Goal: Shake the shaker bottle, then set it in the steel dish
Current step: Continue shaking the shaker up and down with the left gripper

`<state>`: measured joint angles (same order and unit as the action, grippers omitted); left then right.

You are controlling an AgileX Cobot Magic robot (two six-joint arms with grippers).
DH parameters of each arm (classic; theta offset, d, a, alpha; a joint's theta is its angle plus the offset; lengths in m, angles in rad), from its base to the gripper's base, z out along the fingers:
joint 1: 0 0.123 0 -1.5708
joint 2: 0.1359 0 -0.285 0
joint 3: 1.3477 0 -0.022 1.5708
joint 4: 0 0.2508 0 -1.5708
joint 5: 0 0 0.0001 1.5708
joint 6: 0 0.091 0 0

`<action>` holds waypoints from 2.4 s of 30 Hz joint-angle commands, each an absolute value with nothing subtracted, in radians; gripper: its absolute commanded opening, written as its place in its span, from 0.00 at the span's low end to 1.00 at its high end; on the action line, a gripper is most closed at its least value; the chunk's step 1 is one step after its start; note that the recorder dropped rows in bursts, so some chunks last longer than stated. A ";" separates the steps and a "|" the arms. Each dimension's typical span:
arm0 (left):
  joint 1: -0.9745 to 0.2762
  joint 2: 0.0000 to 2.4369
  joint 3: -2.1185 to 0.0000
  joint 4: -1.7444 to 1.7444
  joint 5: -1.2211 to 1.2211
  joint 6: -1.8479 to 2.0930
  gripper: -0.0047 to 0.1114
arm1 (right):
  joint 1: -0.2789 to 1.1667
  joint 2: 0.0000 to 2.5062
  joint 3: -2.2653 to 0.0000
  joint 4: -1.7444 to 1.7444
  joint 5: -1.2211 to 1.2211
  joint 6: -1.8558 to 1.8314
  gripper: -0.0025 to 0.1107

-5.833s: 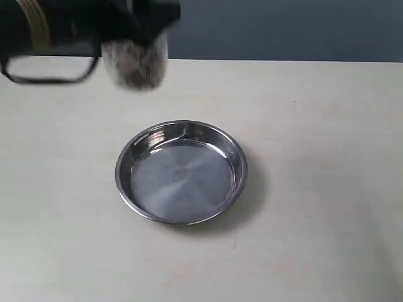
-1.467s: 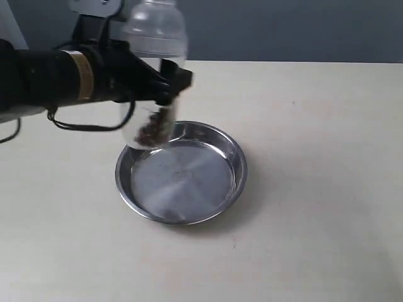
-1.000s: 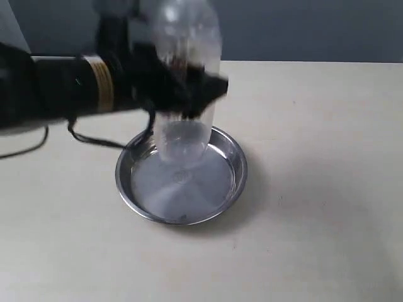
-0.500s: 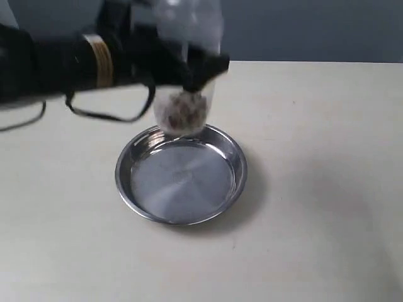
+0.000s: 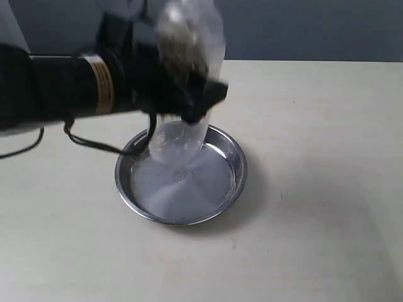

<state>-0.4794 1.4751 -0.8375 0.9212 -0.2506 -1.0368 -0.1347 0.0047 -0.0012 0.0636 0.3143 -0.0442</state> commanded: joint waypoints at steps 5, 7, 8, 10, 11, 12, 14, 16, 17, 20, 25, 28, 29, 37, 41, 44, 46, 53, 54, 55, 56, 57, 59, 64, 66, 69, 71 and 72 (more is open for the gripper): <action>-0.492 1.453 -0.789 0.901 -0.310 -1.079 0.04 | -0.140 0.000 0.000 0.061 0.305 -0.048 0.01; -0.457 1.324 -0.929 0.913 -0.373 -1.015 0.04 | -0.140 0.000 0.000 0.061 0.305 -0.048 0.01; -0.457 1.294 -0.949 0.905 -0.267 -1.065 0.04 | -0.140 0.000 0.000 0.061 0.305 -0.048 0.01; -0.481 1.404 -0.802 0.898 -0.275 -1.087 0.04 | -0.140 0.000 0.000 0.061 0.305 -0.048 0.01; -0.481 1.458 -0.770 0.880 -0.294 -1.087 0.04 | -0.140 0.000 0.000 0.061 0.305 -0.048 0.01; -0.481 1.502 -0.750 0.861 -0.329 -1.097 0.04 | -0.140 0.000 0.000 0.061 0.305 -0.048 0.01; -0.458 1.464 -0.773 0.874 -0.432 -1.119 0.04 | -0.140 0.000 0.000 0.061 0.305 -0.048 0.01; -0.435 1.356 -0.877 0.890 -0.513 -1.056 0.04 | -0.140 0.000 0.000 0.061 0.305 -0.048 0.01; -0.430 1.326 -0.937 0.890 -0.451 -1.022 0.04 | -0.140 0.000 0.000 0.061 0.305 -0.048 0.01; -0.470 1.333 -0.919 0.893 -0.235 -1.012 0.04 | -0.140 0.000 0.000 0.061 0.305 -0.048 0.01; -0.490 1.471 -0.750 0.887 -0.366 -1.020 0.04 | -0.140 0.000 0.000 0.061 0.305 -0.048 0.01; -0.474 1.332 -0.888 0.881 -0.370 -0.955 0.04 | -0.140 0.000 0.000 0.061 0.305 -0.048 0.01; -0.475 1.310 -0.926 0.866 -0.316 -0.946 0.04 | -0.140 0.000 0.000 0.061 0.305 -0.048 0.01; -0.485 1.462 -0.754 0.801 -0.392 -0.990 0.04 | -0.140 0.000 0.000 0.061 0.305 -0.048 0.01; -0.473 1.323 -0.894 0.772 -0.258 -0.919 0.04 | -0.140 0.000 0.000 0.061 0.305 -0.048 0.01; -0.495 1.399 -0.785 0.767 -0.240 -0.921 0.04 | -0.140 0.000 0.000 0.061 0.305 -0.048 0.01; -0.495 1.468 -0.735 0.750 -0.291 -0.922 0.04 | -0.140 0.000 0.000 0.061 0.305 -0.048 0.01; -0.487 1.313 -0.836 0.734 -0.274 -0.858 0.04 | -0.140 0.000 0.000 0.061 0.305 -0.050 0.01; -0.493 1.356 -0.786 0.734 -0.274 -0.858 0.04 | -0.140 0.000 0.000 0.061 0.305 -0.050 0.01; -0.493 1.416 -0.746 0.727 -0.283 -0.858 0.04 | -0.140 0.000 0.000 0.061 0.305 -0.050 0.01; -0.493 1.470 -0.714 0.706 -0.289 -0.864 0.04 | -0.140 0.000 0.000 0.061 0.305 -0.050 0.01; -0.493 1.486 -0.705 0.697 -0.286 -0.883 0.04 | -0.140 0.000 0.000 0.061 0.305 -0.050 0.01; -0.488 1.415 -0.738 0.697 -0.336 -0.885 0.04 | -0.140 0.000 0.000 0.061 0.305 -0.050 0.01; -0.489 1.275 -0.906 0.665 -0.309 -0.767 0.04 | -0.140 0.000 0.000 0.061 0.305 -0.050 0.01; -0.517 1.362 -0.832 0.665 -0.238 -0.811 0.04 | -0.140 0.000 0.000 0.061 0.305 -0.048 0.01; -0.522 1.454 -0.766 0.645 -0.324 -0.838 0.04 | -0.140 0.000 0.000 0.061 0.305 -0.048 0.01; -0.512 1.370 -0.817 0.648 -0.425 -0.821 0.04 | -0.140 0.000 0.000 0.061 0.305 -0.048 0.01; -0.510 1.333 -0.851 0.648 -0.445 -0.795 0.04 | -0.140 0.000 0.000 0.061 0.305 -0.048 0.01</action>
<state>-0.5162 1.4407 -0.7762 0.6664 -0.2884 -0.8181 -0.1347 0.0047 -0.0012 0.0636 0.3173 -0.0442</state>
